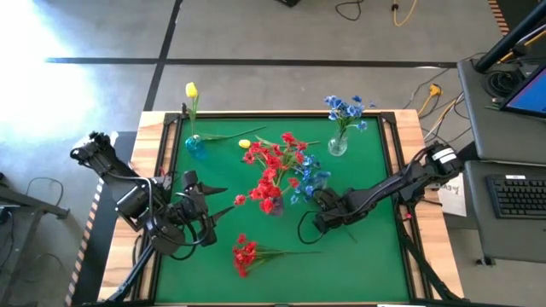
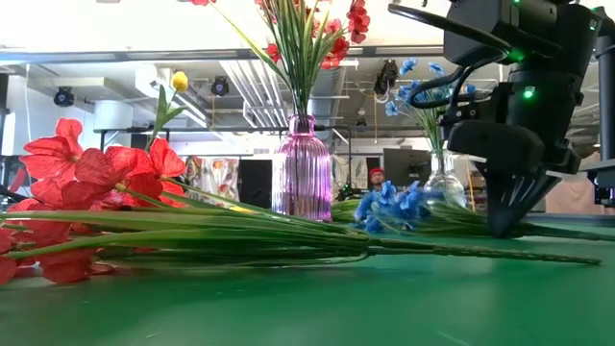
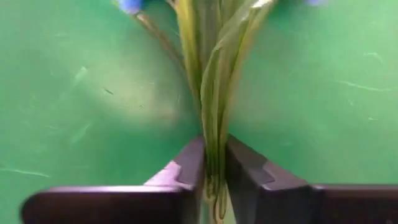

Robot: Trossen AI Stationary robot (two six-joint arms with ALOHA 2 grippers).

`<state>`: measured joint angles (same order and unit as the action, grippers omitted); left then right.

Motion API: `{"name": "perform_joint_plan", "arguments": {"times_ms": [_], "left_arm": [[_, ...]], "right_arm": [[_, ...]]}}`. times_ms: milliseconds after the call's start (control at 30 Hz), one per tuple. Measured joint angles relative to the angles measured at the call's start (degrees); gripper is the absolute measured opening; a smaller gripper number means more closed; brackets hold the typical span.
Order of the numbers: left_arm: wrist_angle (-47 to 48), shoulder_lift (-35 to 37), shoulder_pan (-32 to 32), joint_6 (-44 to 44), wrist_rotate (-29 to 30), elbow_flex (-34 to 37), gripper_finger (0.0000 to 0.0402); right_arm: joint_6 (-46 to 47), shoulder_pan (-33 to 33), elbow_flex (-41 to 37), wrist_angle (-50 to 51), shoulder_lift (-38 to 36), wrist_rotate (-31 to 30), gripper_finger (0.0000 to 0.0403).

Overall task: Sort flowers into vase by color
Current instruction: Put the bottom blue flowers into the transparent vase

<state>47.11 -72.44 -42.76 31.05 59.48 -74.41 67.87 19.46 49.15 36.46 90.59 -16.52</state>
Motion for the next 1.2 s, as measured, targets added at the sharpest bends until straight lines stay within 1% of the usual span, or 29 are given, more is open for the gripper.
{"name": "perform_joint_plan", "arguments": {"times_ms": [100, 233, 367, 467, 567, 700, 800, 933, 1000, 1100, 1200], "left_arm": [[0.02, 0.0, 0.0, 0.0, 0.0, 0.0, 0.0217], [0.02, 0.0, 0.0, 0.0, 0.0, 0.0, 0.0217], [0.0, 0.0, 0.0, 0.0, 0.0, 0.0, 0.0217], [0.01, 0.0, 0.0, 0.0, 0.0, 0.0, 0.0217], [0.02, 0.0, 0.0, 0.0, 0.0, 0.0, 0.0217], [0.01, 0.0, 0.0, 0.0, 0.0, 0.0, 0.0217], [0.0, 0.0, 0.0, 0.0, 0.0, 0.0, 0.0217], [0.02, 0.0, 0.0, 0.0, 0.0, 0.0, 0.0217], [0.02, 0.0, 0.0, 0.0, 0.0, 0.0, 0.0217], [0.02, 0.0, 0.0, 0.0, 0.0, 0.0, 0.0217], [0.02, 0.0, 0.0, 0.0, 0.0, 0.0, 0.0217]], "right_arm": [[-0.23, 0.0, 0.0, -0.01, -0.06, 0.01, 0.002], [-0.64, 0.0, -0.07, 0.17, -1.75, 0.17, 0.0022], [-2.21, 0.25, -0.07, 0.38, -6.96, 0.18, 0.0026], [-4.34, 0.58, -0.07, -0.1, -12.42, -3.01, 0.0026], [-6.78, 1.04, -0.07, -0.87, -18.44, -8.95, 0.0027], [-10.34, 2.39, -0.07, -1.26, -25.7, -19.94, 0.0027], [-13.45, 3.66, -0.07, -1.45, -29.55, -28.38, 0.0027], [-17.72, 4.72, -0.25, -2.44, -32.2, -38.92, 0.0027], [-19.37, 4.89, -0.45, -2.81, -32.82, -43.22, 0.0027], [-20.41, 4.87, -0.67, -2.85, -33.45, -48.3, 0.0027], [-20.8, 4.81, -0.68, -2.91, -34.21, -51.43, 0.0027]]}}
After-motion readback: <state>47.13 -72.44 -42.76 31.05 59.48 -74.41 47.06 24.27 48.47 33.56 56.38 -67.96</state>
